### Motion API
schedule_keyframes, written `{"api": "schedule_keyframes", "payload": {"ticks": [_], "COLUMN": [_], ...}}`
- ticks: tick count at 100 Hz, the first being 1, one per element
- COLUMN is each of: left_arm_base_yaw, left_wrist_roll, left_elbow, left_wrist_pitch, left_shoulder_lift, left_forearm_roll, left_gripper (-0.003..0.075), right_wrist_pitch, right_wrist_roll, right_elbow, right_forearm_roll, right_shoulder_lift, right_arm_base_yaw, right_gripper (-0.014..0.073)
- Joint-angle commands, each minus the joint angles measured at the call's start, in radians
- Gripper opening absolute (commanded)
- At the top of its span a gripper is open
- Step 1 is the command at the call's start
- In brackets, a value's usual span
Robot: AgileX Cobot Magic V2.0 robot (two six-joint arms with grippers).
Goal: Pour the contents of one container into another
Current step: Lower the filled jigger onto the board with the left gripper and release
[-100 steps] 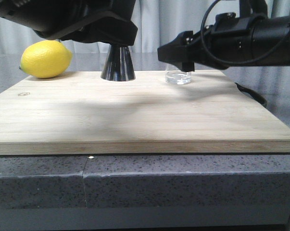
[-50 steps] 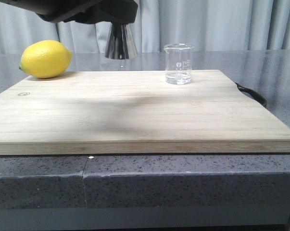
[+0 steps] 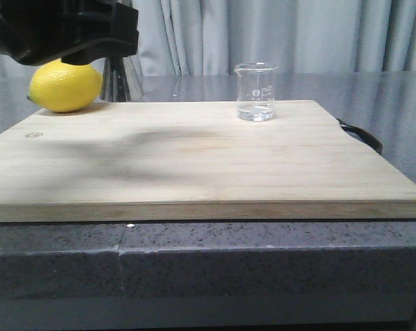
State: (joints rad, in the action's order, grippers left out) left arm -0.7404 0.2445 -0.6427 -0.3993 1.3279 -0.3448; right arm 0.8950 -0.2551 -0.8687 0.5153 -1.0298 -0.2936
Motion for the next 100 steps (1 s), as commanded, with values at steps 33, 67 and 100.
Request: {"api": "schedule_keyframes", "payload": {"ticks": [33, 67, 100], "left_arm_base_yaw": [0.03, 0.03, 0.03], "left_wrist_roll": [-0.041, -0.051, -0.051], "left_elbow": [-0.022, -0.019, -0.019], "left_wrist_pitch": [-0.16, -0.181, -0.179], "left_shoulder_lift": [0.111, 0.131, 0.131], "left_forearm_roll": [0.006, 0.006, -0.007], "left_gripper": [-0.0019, -0.0019, -0.0019], "right_wrist_pitch": [-0.018, -0.039, -0.039], "right_wrist_roll": [0.007, 0.007, 0.007], "right_elbow": [-0.033, -0.033, -0.033], "right_forearm_roll": [-0.025, -0.025, -0.025], "right_shoulder_lift": [0.079, 0.079, 0.079], "right_arm_base_yaw": [0.005, 0.005, 0.005], "right_gripper": [0.0556, 0.0556, 0.0556]}}
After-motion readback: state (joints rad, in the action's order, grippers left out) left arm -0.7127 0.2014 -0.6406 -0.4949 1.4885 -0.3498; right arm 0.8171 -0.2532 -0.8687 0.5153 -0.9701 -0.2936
